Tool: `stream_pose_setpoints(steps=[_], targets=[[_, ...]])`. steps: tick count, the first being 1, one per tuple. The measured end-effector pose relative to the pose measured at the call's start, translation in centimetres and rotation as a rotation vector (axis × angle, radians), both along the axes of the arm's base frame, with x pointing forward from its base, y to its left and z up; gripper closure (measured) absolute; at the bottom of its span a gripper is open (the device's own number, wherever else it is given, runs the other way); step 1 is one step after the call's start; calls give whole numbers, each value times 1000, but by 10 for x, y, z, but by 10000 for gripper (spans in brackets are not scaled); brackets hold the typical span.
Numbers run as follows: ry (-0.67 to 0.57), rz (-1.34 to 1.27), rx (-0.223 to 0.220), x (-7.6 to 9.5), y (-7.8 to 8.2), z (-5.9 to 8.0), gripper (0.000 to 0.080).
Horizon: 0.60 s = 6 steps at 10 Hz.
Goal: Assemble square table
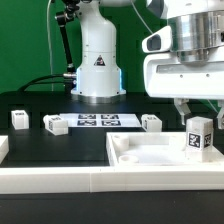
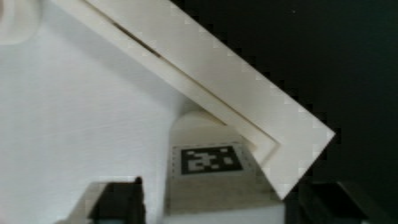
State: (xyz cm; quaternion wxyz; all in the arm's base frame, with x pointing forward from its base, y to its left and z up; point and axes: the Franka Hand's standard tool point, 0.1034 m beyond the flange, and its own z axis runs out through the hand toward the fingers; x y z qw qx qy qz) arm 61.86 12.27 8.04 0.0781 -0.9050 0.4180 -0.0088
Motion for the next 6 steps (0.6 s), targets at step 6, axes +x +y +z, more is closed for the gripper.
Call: stream_pose_setpoints(steps=[6], targets=[[-59,432,-38,1,-2,0,150]])
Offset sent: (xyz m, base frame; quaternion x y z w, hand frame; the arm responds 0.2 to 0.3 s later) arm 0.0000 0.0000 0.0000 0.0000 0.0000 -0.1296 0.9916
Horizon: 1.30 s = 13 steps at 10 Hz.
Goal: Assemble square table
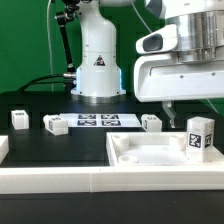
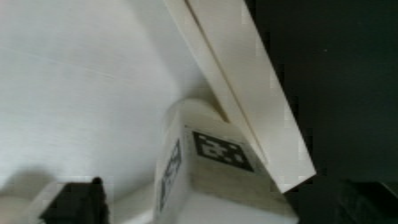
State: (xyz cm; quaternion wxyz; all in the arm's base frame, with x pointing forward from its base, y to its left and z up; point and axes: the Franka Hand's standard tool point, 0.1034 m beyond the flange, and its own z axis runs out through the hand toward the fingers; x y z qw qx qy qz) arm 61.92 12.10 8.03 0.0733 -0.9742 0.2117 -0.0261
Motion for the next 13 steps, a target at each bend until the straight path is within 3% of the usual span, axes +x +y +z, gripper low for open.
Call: stream_pose_setpoints(steps=[1,4,13], targets=[[-20,169,-45,0,1,0,150],[-51,460,-86,0,1,-1,150],[-106,1039,-152,2,-3,-1,150]])
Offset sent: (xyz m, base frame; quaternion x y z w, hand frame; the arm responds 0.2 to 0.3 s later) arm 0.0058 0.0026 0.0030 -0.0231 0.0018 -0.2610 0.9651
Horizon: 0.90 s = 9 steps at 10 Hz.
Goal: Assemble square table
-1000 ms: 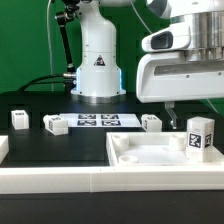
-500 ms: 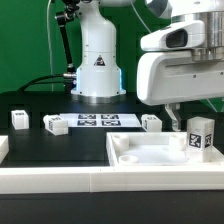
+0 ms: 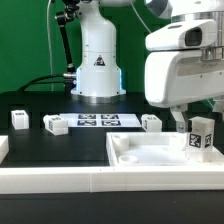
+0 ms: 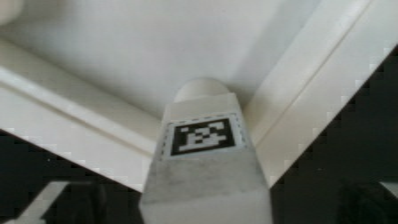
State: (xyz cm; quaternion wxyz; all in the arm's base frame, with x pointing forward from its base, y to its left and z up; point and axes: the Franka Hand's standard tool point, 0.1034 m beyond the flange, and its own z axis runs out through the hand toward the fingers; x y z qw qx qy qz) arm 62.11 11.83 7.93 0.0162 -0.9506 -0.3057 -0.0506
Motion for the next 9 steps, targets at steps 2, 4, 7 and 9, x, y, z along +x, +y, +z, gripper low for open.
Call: stream_pose_setpoints(steps=[2,4,7,9], targets=[[1,-12,1,0,0,0,374],[3,-37,3,0,0,0,510],[11,-272,28,-1,0,0,509],[24,-443,49,-1,-1,0,509]])
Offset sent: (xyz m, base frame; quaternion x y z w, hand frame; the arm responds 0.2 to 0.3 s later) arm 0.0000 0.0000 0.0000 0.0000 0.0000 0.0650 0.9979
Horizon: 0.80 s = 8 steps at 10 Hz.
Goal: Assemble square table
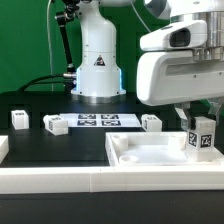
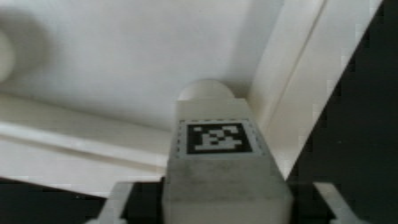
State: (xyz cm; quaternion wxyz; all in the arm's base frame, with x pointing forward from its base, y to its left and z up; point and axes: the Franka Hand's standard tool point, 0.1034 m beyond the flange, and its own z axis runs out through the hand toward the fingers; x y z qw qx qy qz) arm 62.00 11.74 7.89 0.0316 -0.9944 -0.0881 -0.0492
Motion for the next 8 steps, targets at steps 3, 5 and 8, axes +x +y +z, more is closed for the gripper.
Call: stream_pose_setpoints(steps=[3,5,8], targets=[[14,-271,35,0,0,0,509],[29,-459,49,0,1,1,509],[47,-672,54,0,-6,0,508]])
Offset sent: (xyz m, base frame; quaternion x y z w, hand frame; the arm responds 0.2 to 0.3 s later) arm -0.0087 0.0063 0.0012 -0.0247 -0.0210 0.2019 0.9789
